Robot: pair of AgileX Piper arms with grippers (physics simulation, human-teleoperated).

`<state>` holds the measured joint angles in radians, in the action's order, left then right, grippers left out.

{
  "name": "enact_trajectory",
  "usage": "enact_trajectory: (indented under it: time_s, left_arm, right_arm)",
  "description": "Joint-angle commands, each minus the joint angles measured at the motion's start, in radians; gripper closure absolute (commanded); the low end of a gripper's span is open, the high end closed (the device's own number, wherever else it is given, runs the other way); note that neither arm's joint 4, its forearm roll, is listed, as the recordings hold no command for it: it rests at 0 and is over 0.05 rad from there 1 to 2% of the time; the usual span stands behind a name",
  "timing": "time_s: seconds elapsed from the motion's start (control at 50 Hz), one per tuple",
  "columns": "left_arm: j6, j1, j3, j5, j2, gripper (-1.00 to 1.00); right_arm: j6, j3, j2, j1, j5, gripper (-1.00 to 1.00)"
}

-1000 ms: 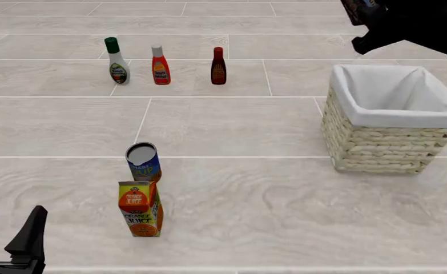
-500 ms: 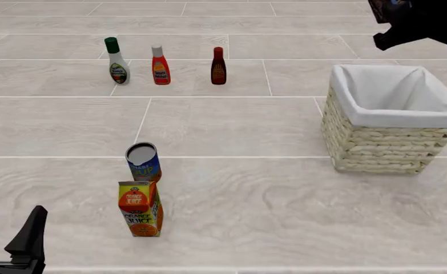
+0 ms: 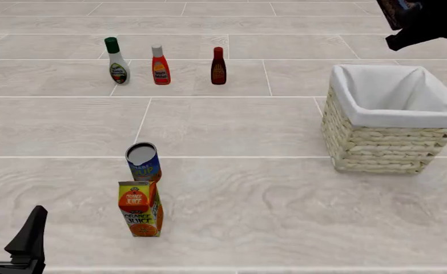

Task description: Pick the chocolate pudding and place it in the basket.

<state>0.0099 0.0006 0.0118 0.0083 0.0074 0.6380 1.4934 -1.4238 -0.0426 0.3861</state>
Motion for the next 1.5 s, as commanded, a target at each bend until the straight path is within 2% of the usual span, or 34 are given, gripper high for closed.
enact_trajectory:
  time_s: [0.02, 0.48, 0.86, 1.08, 1.26, 1.38, 1.5]
  left_arm:
    - [-0.002, 0.001, -0.003, -0.003, -0.002, -1.00]
    - [-0.001, 0.001, -0.003, -0.002, -0.002, -1.00]
    - [-0.001, 0.000, -0.003, -0.002, -0.002, -1.00]
    - [-0.002, 0.000, -0.003, -0.002, -0.002, -1.00]
    - [-0.002, 0.000, -0.003, -0.002, -0.002, -1.00]
    - [-0.002, 0.000, -0.003, -0.002, -0.002, -1.00]
    - [-0.002, 0.000, -0.003, -0.003, -0.002, -1.00]
  right_arm:
    - [0.034, 0.059, -0.052, -0.026, 0.080, 1.00]
    - [0.107, 0.174, -0.129, -0.048, 0.225, 1.00]
    - [0.155, 0.376, -0.227, -0.050, 0.407, 1.00]
    - [0.175, 0.573, -0.332, -0.047, 0.583, 1.00]
    - [0.195, 0.590, -0.363, -0.051, 0.622, 1.00]
    - [0.218, 0.640, -0.392, -0.070, 0.666, 1.00]
    - [0.262, 0.635, -0.399, -0.100, 0.681, 1.00]
